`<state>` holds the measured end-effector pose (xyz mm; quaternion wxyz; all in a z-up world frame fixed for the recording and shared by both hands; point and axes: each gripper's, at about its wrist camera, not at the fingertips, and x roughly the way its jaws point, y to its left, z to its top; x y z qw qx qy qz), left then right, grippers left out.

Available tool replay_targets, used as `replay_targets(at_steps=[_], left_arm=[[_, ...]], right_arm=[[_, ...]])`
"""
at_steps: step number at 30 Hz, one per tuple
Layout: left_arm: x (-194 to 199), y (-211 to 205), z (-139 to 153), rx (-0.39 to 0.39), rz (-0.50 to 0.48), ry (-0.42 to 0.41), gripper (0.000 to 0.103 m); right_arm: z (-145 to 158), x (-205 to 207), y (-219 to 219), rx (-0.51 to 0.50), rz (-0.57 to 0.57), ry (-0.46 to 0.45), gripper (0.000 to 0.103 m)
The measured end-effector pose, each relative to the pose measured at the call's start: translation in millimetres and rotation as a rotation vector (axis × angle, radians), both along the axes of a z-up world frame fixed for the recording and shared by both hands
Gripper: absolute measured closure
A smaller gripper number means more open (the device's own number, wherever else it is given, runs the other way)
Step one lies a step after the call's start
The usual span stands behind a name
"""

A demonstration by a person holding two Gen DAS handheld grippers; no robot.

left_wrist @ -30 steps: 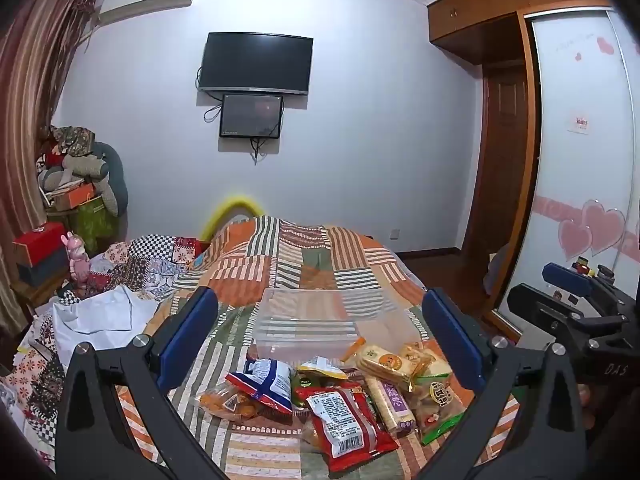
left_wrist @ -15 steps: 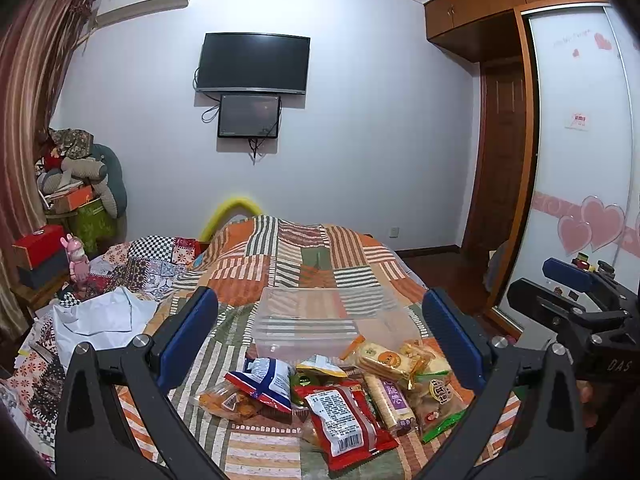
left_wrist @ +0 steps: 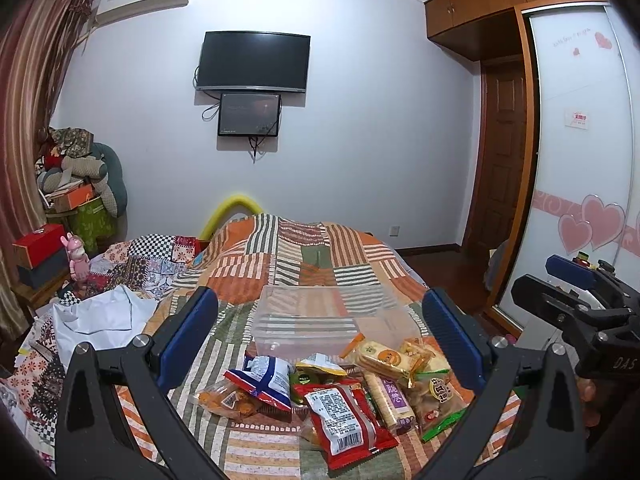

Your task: Organize snacks

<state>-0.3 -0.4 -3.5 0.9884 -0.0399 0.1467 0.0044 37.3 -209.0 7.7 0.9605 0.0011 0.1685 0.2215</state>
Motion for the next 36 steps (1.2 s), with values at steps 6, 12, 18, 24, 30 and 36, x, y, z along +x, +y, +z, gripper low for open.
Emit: replay_targets(at_steps=[6, 12, 18, 24, 30, 36], left_arm=[[-0.6, 0.6, 1.6, 0.003, -0.002, -0.002, 0.000], [-0.8, -0.3, 1.8, 0.008, -0.002, -0.003, 0.000], [-1.2, 0.2, 2.1, 0.005, 0.002, -0.005, 0.000], [-2.3, 0.9, 1.9, 0.007, 0.004, -0.008, 0.000], [-4.9, 0.3, 3.7, 0.012, 0.006, -0.013, 0.000], [-4.1, 0.3, 4.4, 0.010, 0.006, -0.011, 0.000]], right_arm=[[1.4, 0.2, -2.3, 0.007, -0.002, -0.001, 0.000], [-0.2, 0.4, -3.3, 0.007, -0.002, -0.001, 0.000], [0.4, 0.0, -2.7, 0.007, -0.002, -0.002, 0.000], [0.2, -0.6, -2.2, 0.007, 0.000, -0.003, 0.000], [0.0, -0.4, -1.7, 0.014, -0.003, -0.003, 0.000], [-0.1, -0.3, -1.7, 0.016, -0.002, -0.003, 0.000]])
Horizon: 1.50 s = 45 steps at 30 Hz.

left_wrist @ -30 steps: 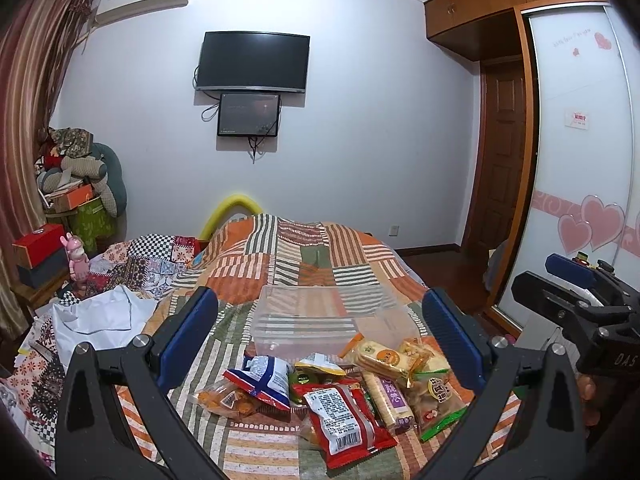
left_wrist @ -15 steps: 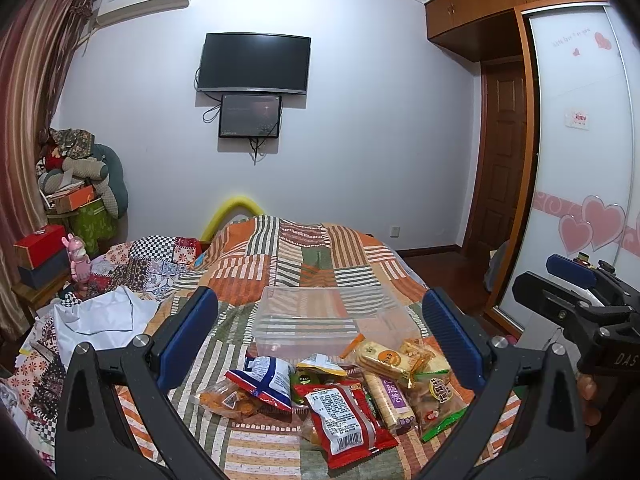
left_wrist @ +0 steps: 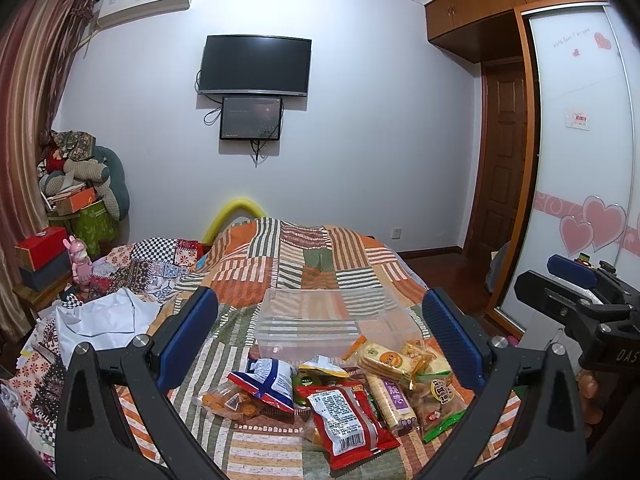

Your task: Organize snacks

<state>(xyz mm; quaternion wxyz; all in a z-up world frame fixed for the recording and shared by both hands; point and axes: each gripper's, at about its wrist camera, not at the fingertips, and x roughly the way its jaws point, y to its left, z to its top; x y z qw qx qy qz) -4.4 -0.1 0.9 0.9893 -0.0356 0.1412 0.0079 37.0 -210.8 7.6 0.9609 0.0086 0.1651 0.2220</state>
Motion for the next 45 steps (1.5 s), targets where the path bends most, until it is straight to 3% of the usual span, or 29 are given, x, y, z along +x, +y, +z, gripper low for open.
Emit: replay_targets(at_steps=[10, 16, 20, 23, 31, 38, 45], left_arm=[[7.0, 6.0, -3.5, -0.012, -0.017, 0.037, 0.000], [19.5, 7.4, -14.6, -0.010, -0.032, 0.090, 0.002], [33.8, 5.2, -31.2, -0.007, -0.067, 0.174, 0.021], [43.6, 5.4, -46.0, -0.014, -0.085, 0.236, 0.028], [65.7, -3.4, -88.5, -0.054, -0.146, 0.408, 0.031], [85.9, -18.6, -121.7, -0.061, -0.175, 0.532, 0.031], [98.4, -21.1, -147.6, -0.099, -0.174, 0.632, 0.031]], right_arm=[[-4.4, 4.9, 0.4, -0.013, -0.014, 0.003, 0.000], [-17.5, 17.7, -3.8, -0.050, -0.021, 0.060, 0.000], [-33.8, 31.0, -12.4, -0.058, -0.039, 0.141, 0.000], [-47.0, 38.5, -20.8, -0.058, -0.045, 0.203, 0.000], [-79.9, 52.9, -27.1, -0.077, -0.021, 0.356, 0.000], [-108.9, 61.6, -28.1, -0.081, 0.021, 0.482, 0.010], [-126.6, 65.0, -24.8, -0.101, 0.057, 0.557, 0.010]])
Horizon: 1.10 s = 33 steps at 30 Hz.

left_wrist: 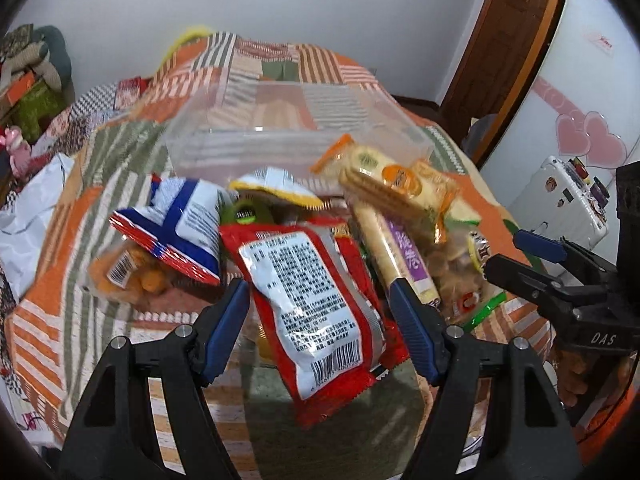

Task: Organize snacks
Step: 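Grasp the red-and-white chip bag with the left tool while the right tool grasps the green-topped cake bag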

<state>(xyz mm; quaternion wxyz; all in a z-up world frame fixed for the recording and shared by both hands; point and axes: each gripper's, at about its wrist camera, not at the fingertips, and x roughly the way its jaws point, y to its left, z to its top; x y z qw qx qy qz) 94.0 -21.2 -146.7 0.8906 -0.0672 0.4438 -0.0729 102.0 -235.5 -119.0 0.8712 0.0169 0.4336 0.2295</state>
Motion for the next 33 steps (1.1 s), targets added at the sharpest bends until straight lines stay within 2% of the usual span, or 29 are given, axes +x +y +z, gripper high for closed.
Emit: replay_targets(at_steps=[4, 11, 17, 19, 23, 28, 33], left_arm=[[3.8, -7.2, -6.6, 0.015, -0.003, 0.009, 0.031], [10.2, -12.1, -17.2, 0.065, 0.008, 0.009, 0.031], [10.4, -15.6, -21.8, 0.114, -0.001, -0.018, 0.031], [9.3, -12.5, -22.6, 0.093, 0.005, -0.029, 0.032], [7.9, -2.3, -20.4, 0.047, 0.020, -0.037, 0.042], [7.5, 4.6, -15.5, 0.011, 0.035, -0.037, 0.047], [-0.4, 4.0, -3.1, 0.004, 0.027, -0.077, 0.051]], right_arm=[[-8.9, 5.0, 2.8, -0.002, 0.014, 0.024, 0.012], [-25.1, 15.0, 8.2, 0.019, 0.027, 0.094, 0.025], [-33.0, 16.5, 5.6, 0.077, 0.048, 0.140, 0.044], [-32.3, 16.5, 3.7, 0.096, 0.052, 0.149, 0.049], [-30.4, 12.6, 0.8, 0.098, 0.050, 0.145, 0.058], [-23.5, 8.4, -0.7, 0.115, 0.035, 0.126, 0.061], [-11.5, 4.8, -5.3, 0.122, 0.019, 0.088, 0.061]])
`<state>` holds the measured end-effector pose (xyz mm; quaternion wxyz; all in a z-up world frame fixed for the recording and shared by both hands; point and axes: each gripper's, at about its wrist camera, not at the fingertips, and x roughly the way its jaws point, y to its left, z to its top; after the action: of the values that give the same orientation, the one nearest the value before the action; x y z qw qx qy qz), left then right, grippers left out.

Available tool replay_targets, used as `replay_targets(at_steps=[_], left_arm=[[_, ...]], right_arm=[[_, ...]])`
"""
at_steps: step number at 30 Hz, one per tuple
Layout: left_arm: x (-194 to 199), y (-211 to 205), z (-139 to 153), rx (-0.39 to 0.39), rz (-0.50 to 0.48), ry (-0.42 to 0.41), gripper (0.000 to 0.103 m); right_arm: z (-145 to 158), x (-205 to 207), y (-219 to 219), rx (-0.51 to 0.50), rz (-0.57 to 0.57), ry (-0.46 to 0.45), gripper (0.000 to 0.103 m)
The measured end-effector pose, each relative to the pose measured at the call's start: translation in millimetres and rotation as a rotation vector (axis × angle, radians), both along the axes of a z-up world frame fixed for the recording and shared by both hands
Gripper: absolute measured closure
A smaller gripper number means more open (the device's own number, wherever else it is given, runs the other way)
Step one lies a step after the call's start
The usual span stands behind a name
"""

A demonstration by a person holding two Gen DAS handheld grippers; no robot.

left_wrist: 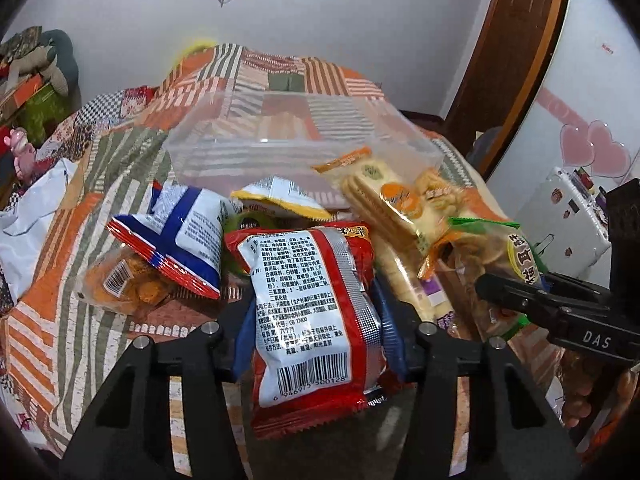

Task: Organize snacks
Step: 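Lift both bags and lower them into the clear plastic box, opening both tools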

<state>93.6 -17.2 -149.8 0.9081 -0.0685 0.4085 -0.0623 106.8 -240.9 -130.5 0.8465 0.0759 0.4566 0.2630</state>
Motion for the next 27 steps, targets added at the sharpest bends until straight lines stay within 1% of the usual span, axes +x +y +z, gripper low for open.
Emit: replay_targets(at_steps=[6, 11, 17, 27], left_arm=[[-11.3, 3.5, 22.9, 0.015, 0.013, -0.072, 0.051], [-12.3, 13.3, 41.2, 0.022, 0.034, -0.122, 0.051], [-7.0, 22.4, 55.9, 0.030, 0.056, -0.169, 0.051], [17.9, 31.9, 77.2, 0.053, 0.063, -0.229, 0.051]], right_arm=[[16.6, -1.0, -6.0, 0.013, -0.027, -0.048, 0.061], [32.2, 3.7, -6.4, 0.021, -0.031, -0.095, 0.061], [49.5, 15.8, 1.6, 0.032, -0.027, -0.153, 0.061], [68.5, 37.3, 22.1, 0.062, -0.003, -0.225, 0.061]])
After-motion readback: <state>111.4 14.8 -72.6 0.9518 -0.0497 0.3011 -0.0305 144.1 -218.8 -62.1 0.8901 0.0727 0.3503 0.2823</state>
